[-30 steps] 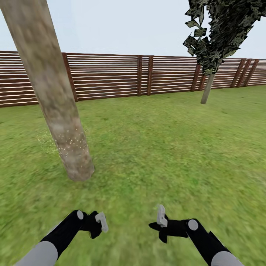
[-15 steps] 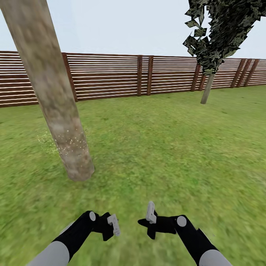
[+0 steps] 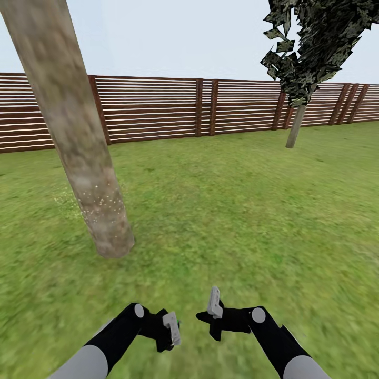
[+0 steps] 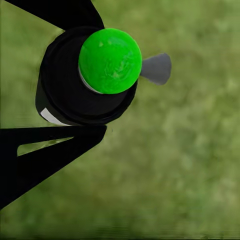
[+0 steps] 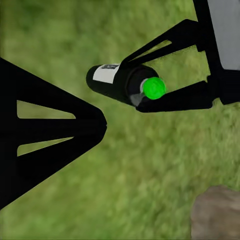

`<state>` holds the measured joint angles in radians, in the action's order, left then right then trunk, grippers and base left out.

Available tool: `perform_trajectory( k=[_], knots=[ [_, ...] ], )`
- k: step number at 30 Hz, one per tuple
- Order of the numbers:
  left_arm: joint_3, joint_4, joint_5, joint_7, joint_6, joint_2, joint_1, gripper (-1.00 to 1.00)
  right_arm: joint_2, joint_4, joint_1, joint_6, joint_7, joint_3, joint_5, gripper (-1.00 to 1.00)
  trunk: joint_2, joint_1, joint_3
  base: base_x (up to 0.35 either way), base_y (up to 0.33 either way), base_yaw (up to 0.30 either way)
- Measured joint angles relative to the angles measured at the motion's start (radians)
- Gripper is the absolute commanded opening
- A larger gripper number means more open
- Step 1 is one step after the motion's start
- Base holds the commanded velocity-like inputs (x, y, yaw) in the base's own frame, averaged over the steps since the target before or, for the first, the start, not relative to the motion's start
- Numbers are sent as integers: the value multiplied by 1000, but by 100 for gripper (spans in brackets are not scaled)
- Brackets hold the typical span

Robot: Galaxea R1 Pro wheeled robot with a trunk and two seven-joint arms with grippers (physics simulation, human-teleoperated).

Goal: In the garden, pick up the pesticide atomizer on the floor and spray pesticide onto both trees until each tree trunk is fully covered.

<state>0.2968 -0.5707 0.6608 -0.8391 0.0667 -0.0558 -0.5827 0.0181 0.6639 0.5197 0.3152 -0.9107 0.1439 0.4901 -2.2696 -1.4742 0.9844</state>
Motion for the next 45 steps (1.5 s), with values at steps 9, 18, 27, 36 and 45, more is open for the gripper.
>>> perform_trajectory(
  k=[9,18,27,36,45],
  knots=[
    [6,-1,-36,-8,-1,-28,-6,-100,0,-5,0,0,-1,2,1,-100,0,0,0,0,0,0],
    [4,1,-45,1,-2,-43,-6,-100,3,-3,0,0,0,2,0,-100,0,0,0,0,0,0],
    [5,-10,-74,1,-4,-45,-5,-100,20,-4,0,0,0,2,1,-100,0,0,0,0,0,0],
    [6,-12,-91,-7,-7,-45,-6,-100,20,-7,0,0,0,2,3,-100,0,0,0,0,0,0],
    [5,-9,-92,-10,-29,-51,-5,-100,20,-7,0,1,0,2,4,-100,0,0,0,0,0,0]
  ],
)
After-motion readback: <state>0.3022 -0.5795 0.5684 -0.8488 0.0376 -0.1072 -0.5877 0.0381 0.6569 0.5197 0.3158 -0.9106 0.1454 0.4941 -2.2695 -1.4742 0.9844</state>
